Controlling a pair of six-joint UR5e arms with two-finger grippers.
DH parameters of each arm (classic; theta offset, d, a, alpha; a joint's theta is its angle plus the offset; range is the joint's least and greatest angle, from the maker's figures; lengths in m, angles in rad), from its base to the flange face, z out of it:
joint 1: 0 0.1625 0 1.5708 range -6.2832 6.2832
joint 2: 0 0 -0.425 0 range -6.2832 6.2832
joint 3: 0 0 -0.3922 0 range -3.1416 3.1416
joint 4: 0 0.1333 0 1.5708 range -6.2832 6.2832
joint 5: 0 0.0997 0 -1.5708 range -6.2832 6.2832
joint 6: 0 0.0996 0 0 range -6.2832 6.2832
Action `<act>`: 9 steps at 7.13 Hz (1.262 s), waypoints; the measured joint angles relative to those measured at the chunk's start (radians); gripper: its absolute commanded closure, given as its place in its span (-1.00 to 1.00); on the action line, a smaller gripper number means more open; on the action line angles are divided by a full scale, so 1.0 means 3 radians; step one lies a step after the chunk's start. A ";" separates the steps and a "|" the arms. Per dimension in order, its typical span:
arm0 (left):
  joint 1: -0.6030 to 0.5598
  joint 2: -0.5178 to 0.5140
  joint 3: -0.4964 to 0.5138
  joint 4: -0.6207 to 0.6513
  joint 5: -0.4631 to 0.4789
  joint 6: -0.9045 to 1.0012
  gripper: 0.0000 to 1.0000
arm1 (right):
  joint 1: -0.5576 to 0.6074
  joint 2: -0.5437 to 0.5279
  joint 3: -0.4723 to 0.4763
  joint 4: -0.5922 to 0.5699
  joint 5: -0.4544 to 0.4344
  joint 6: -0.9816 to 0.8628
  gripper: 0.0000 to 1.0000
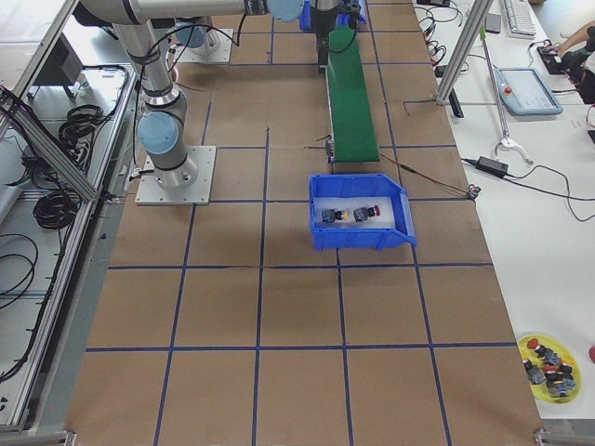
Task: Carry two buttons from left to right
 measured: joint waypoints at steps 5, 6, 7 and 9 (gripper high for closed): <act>0.0000 -0.0010 0.0012 0.0001 -0.0001 0.0000 -0.99 | -0.0013 -0.0066 0.0105 -0.0017 0.0002 -0.0015 -1.00; 0.0000 -0.0013 0.0012 0.0001 -0.0003 0.0000 -0.99 | -0.0015 -0.0066 0.0106 -0.0016 0.0001 -0.0014 -1.00; 0.0000 -0.0017 0.0013 0.0002 -0.0004 0.0000 -0.99 | -0.0016 -0.0065 0.0107 -0.0013 0.0000 -0.0011 -1.00; 0.0000 -0.0024 0.0015 0.0005 -0.0005 0.0000 -0.99 | -0.0017 -0.0059 0.0107 -0.0004 -0.0002 -0.0007 -1.00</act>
